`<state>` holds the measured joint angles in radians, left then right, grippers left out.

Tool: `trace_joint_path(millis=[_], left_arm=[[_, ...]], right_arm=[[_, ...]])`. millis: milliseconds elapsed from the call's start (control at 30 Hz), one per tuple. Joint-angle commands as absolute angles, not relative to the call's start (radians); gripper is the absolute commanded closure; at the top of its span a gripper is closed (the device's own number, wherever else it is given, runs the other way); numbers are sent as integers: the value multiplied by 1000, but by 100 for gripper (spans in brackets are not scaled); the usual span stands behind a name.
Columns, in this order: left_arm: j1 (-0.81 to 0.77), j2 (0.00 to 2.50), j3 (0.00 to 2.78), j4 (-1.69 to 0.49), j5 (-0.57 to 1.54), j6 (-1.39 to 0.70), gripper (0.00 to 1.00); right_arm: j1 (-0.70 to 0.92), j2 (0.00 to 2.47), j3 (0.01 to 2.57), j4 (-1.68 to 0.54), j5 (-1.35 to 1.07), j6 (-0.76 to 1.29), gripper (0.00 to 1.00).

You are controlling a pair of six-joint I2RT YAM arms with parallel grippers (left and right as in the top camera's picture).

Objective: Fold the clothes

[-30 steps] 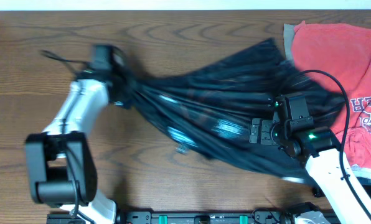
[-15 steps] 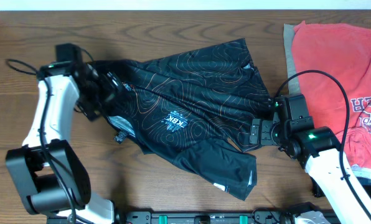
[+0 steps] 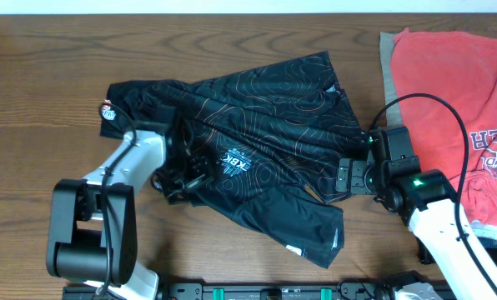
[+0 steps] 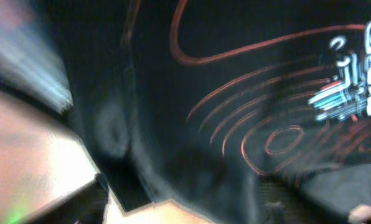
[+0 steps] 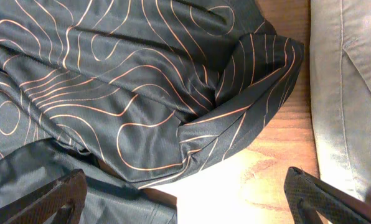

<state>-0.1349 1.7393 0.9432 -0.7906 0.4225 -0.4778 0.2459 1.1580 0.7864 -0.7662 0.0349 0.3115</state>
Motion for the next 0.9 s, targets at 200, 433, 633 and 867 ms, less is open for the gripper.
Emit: trace_joint_path(millis=[200, 433, 633, 867], left_arm=[[-90, 1739, 911, -675, 257, -534, 94], [169, 1739, 1127, -730, 208, -536, 94], [298, 1739, 1237, -852, 231, -535, 17], [255, 1739, 1193, -1089, 253, -493, 2]], right_arm=[[241, 1150, 797, -774, 49, 317, 1], [242, 1168, 796, -774, 21, 317, 1], [242, 1241, 796, -775, -7, 327, 1], [242, 1347, 796, -732, 1, 386, 5]])
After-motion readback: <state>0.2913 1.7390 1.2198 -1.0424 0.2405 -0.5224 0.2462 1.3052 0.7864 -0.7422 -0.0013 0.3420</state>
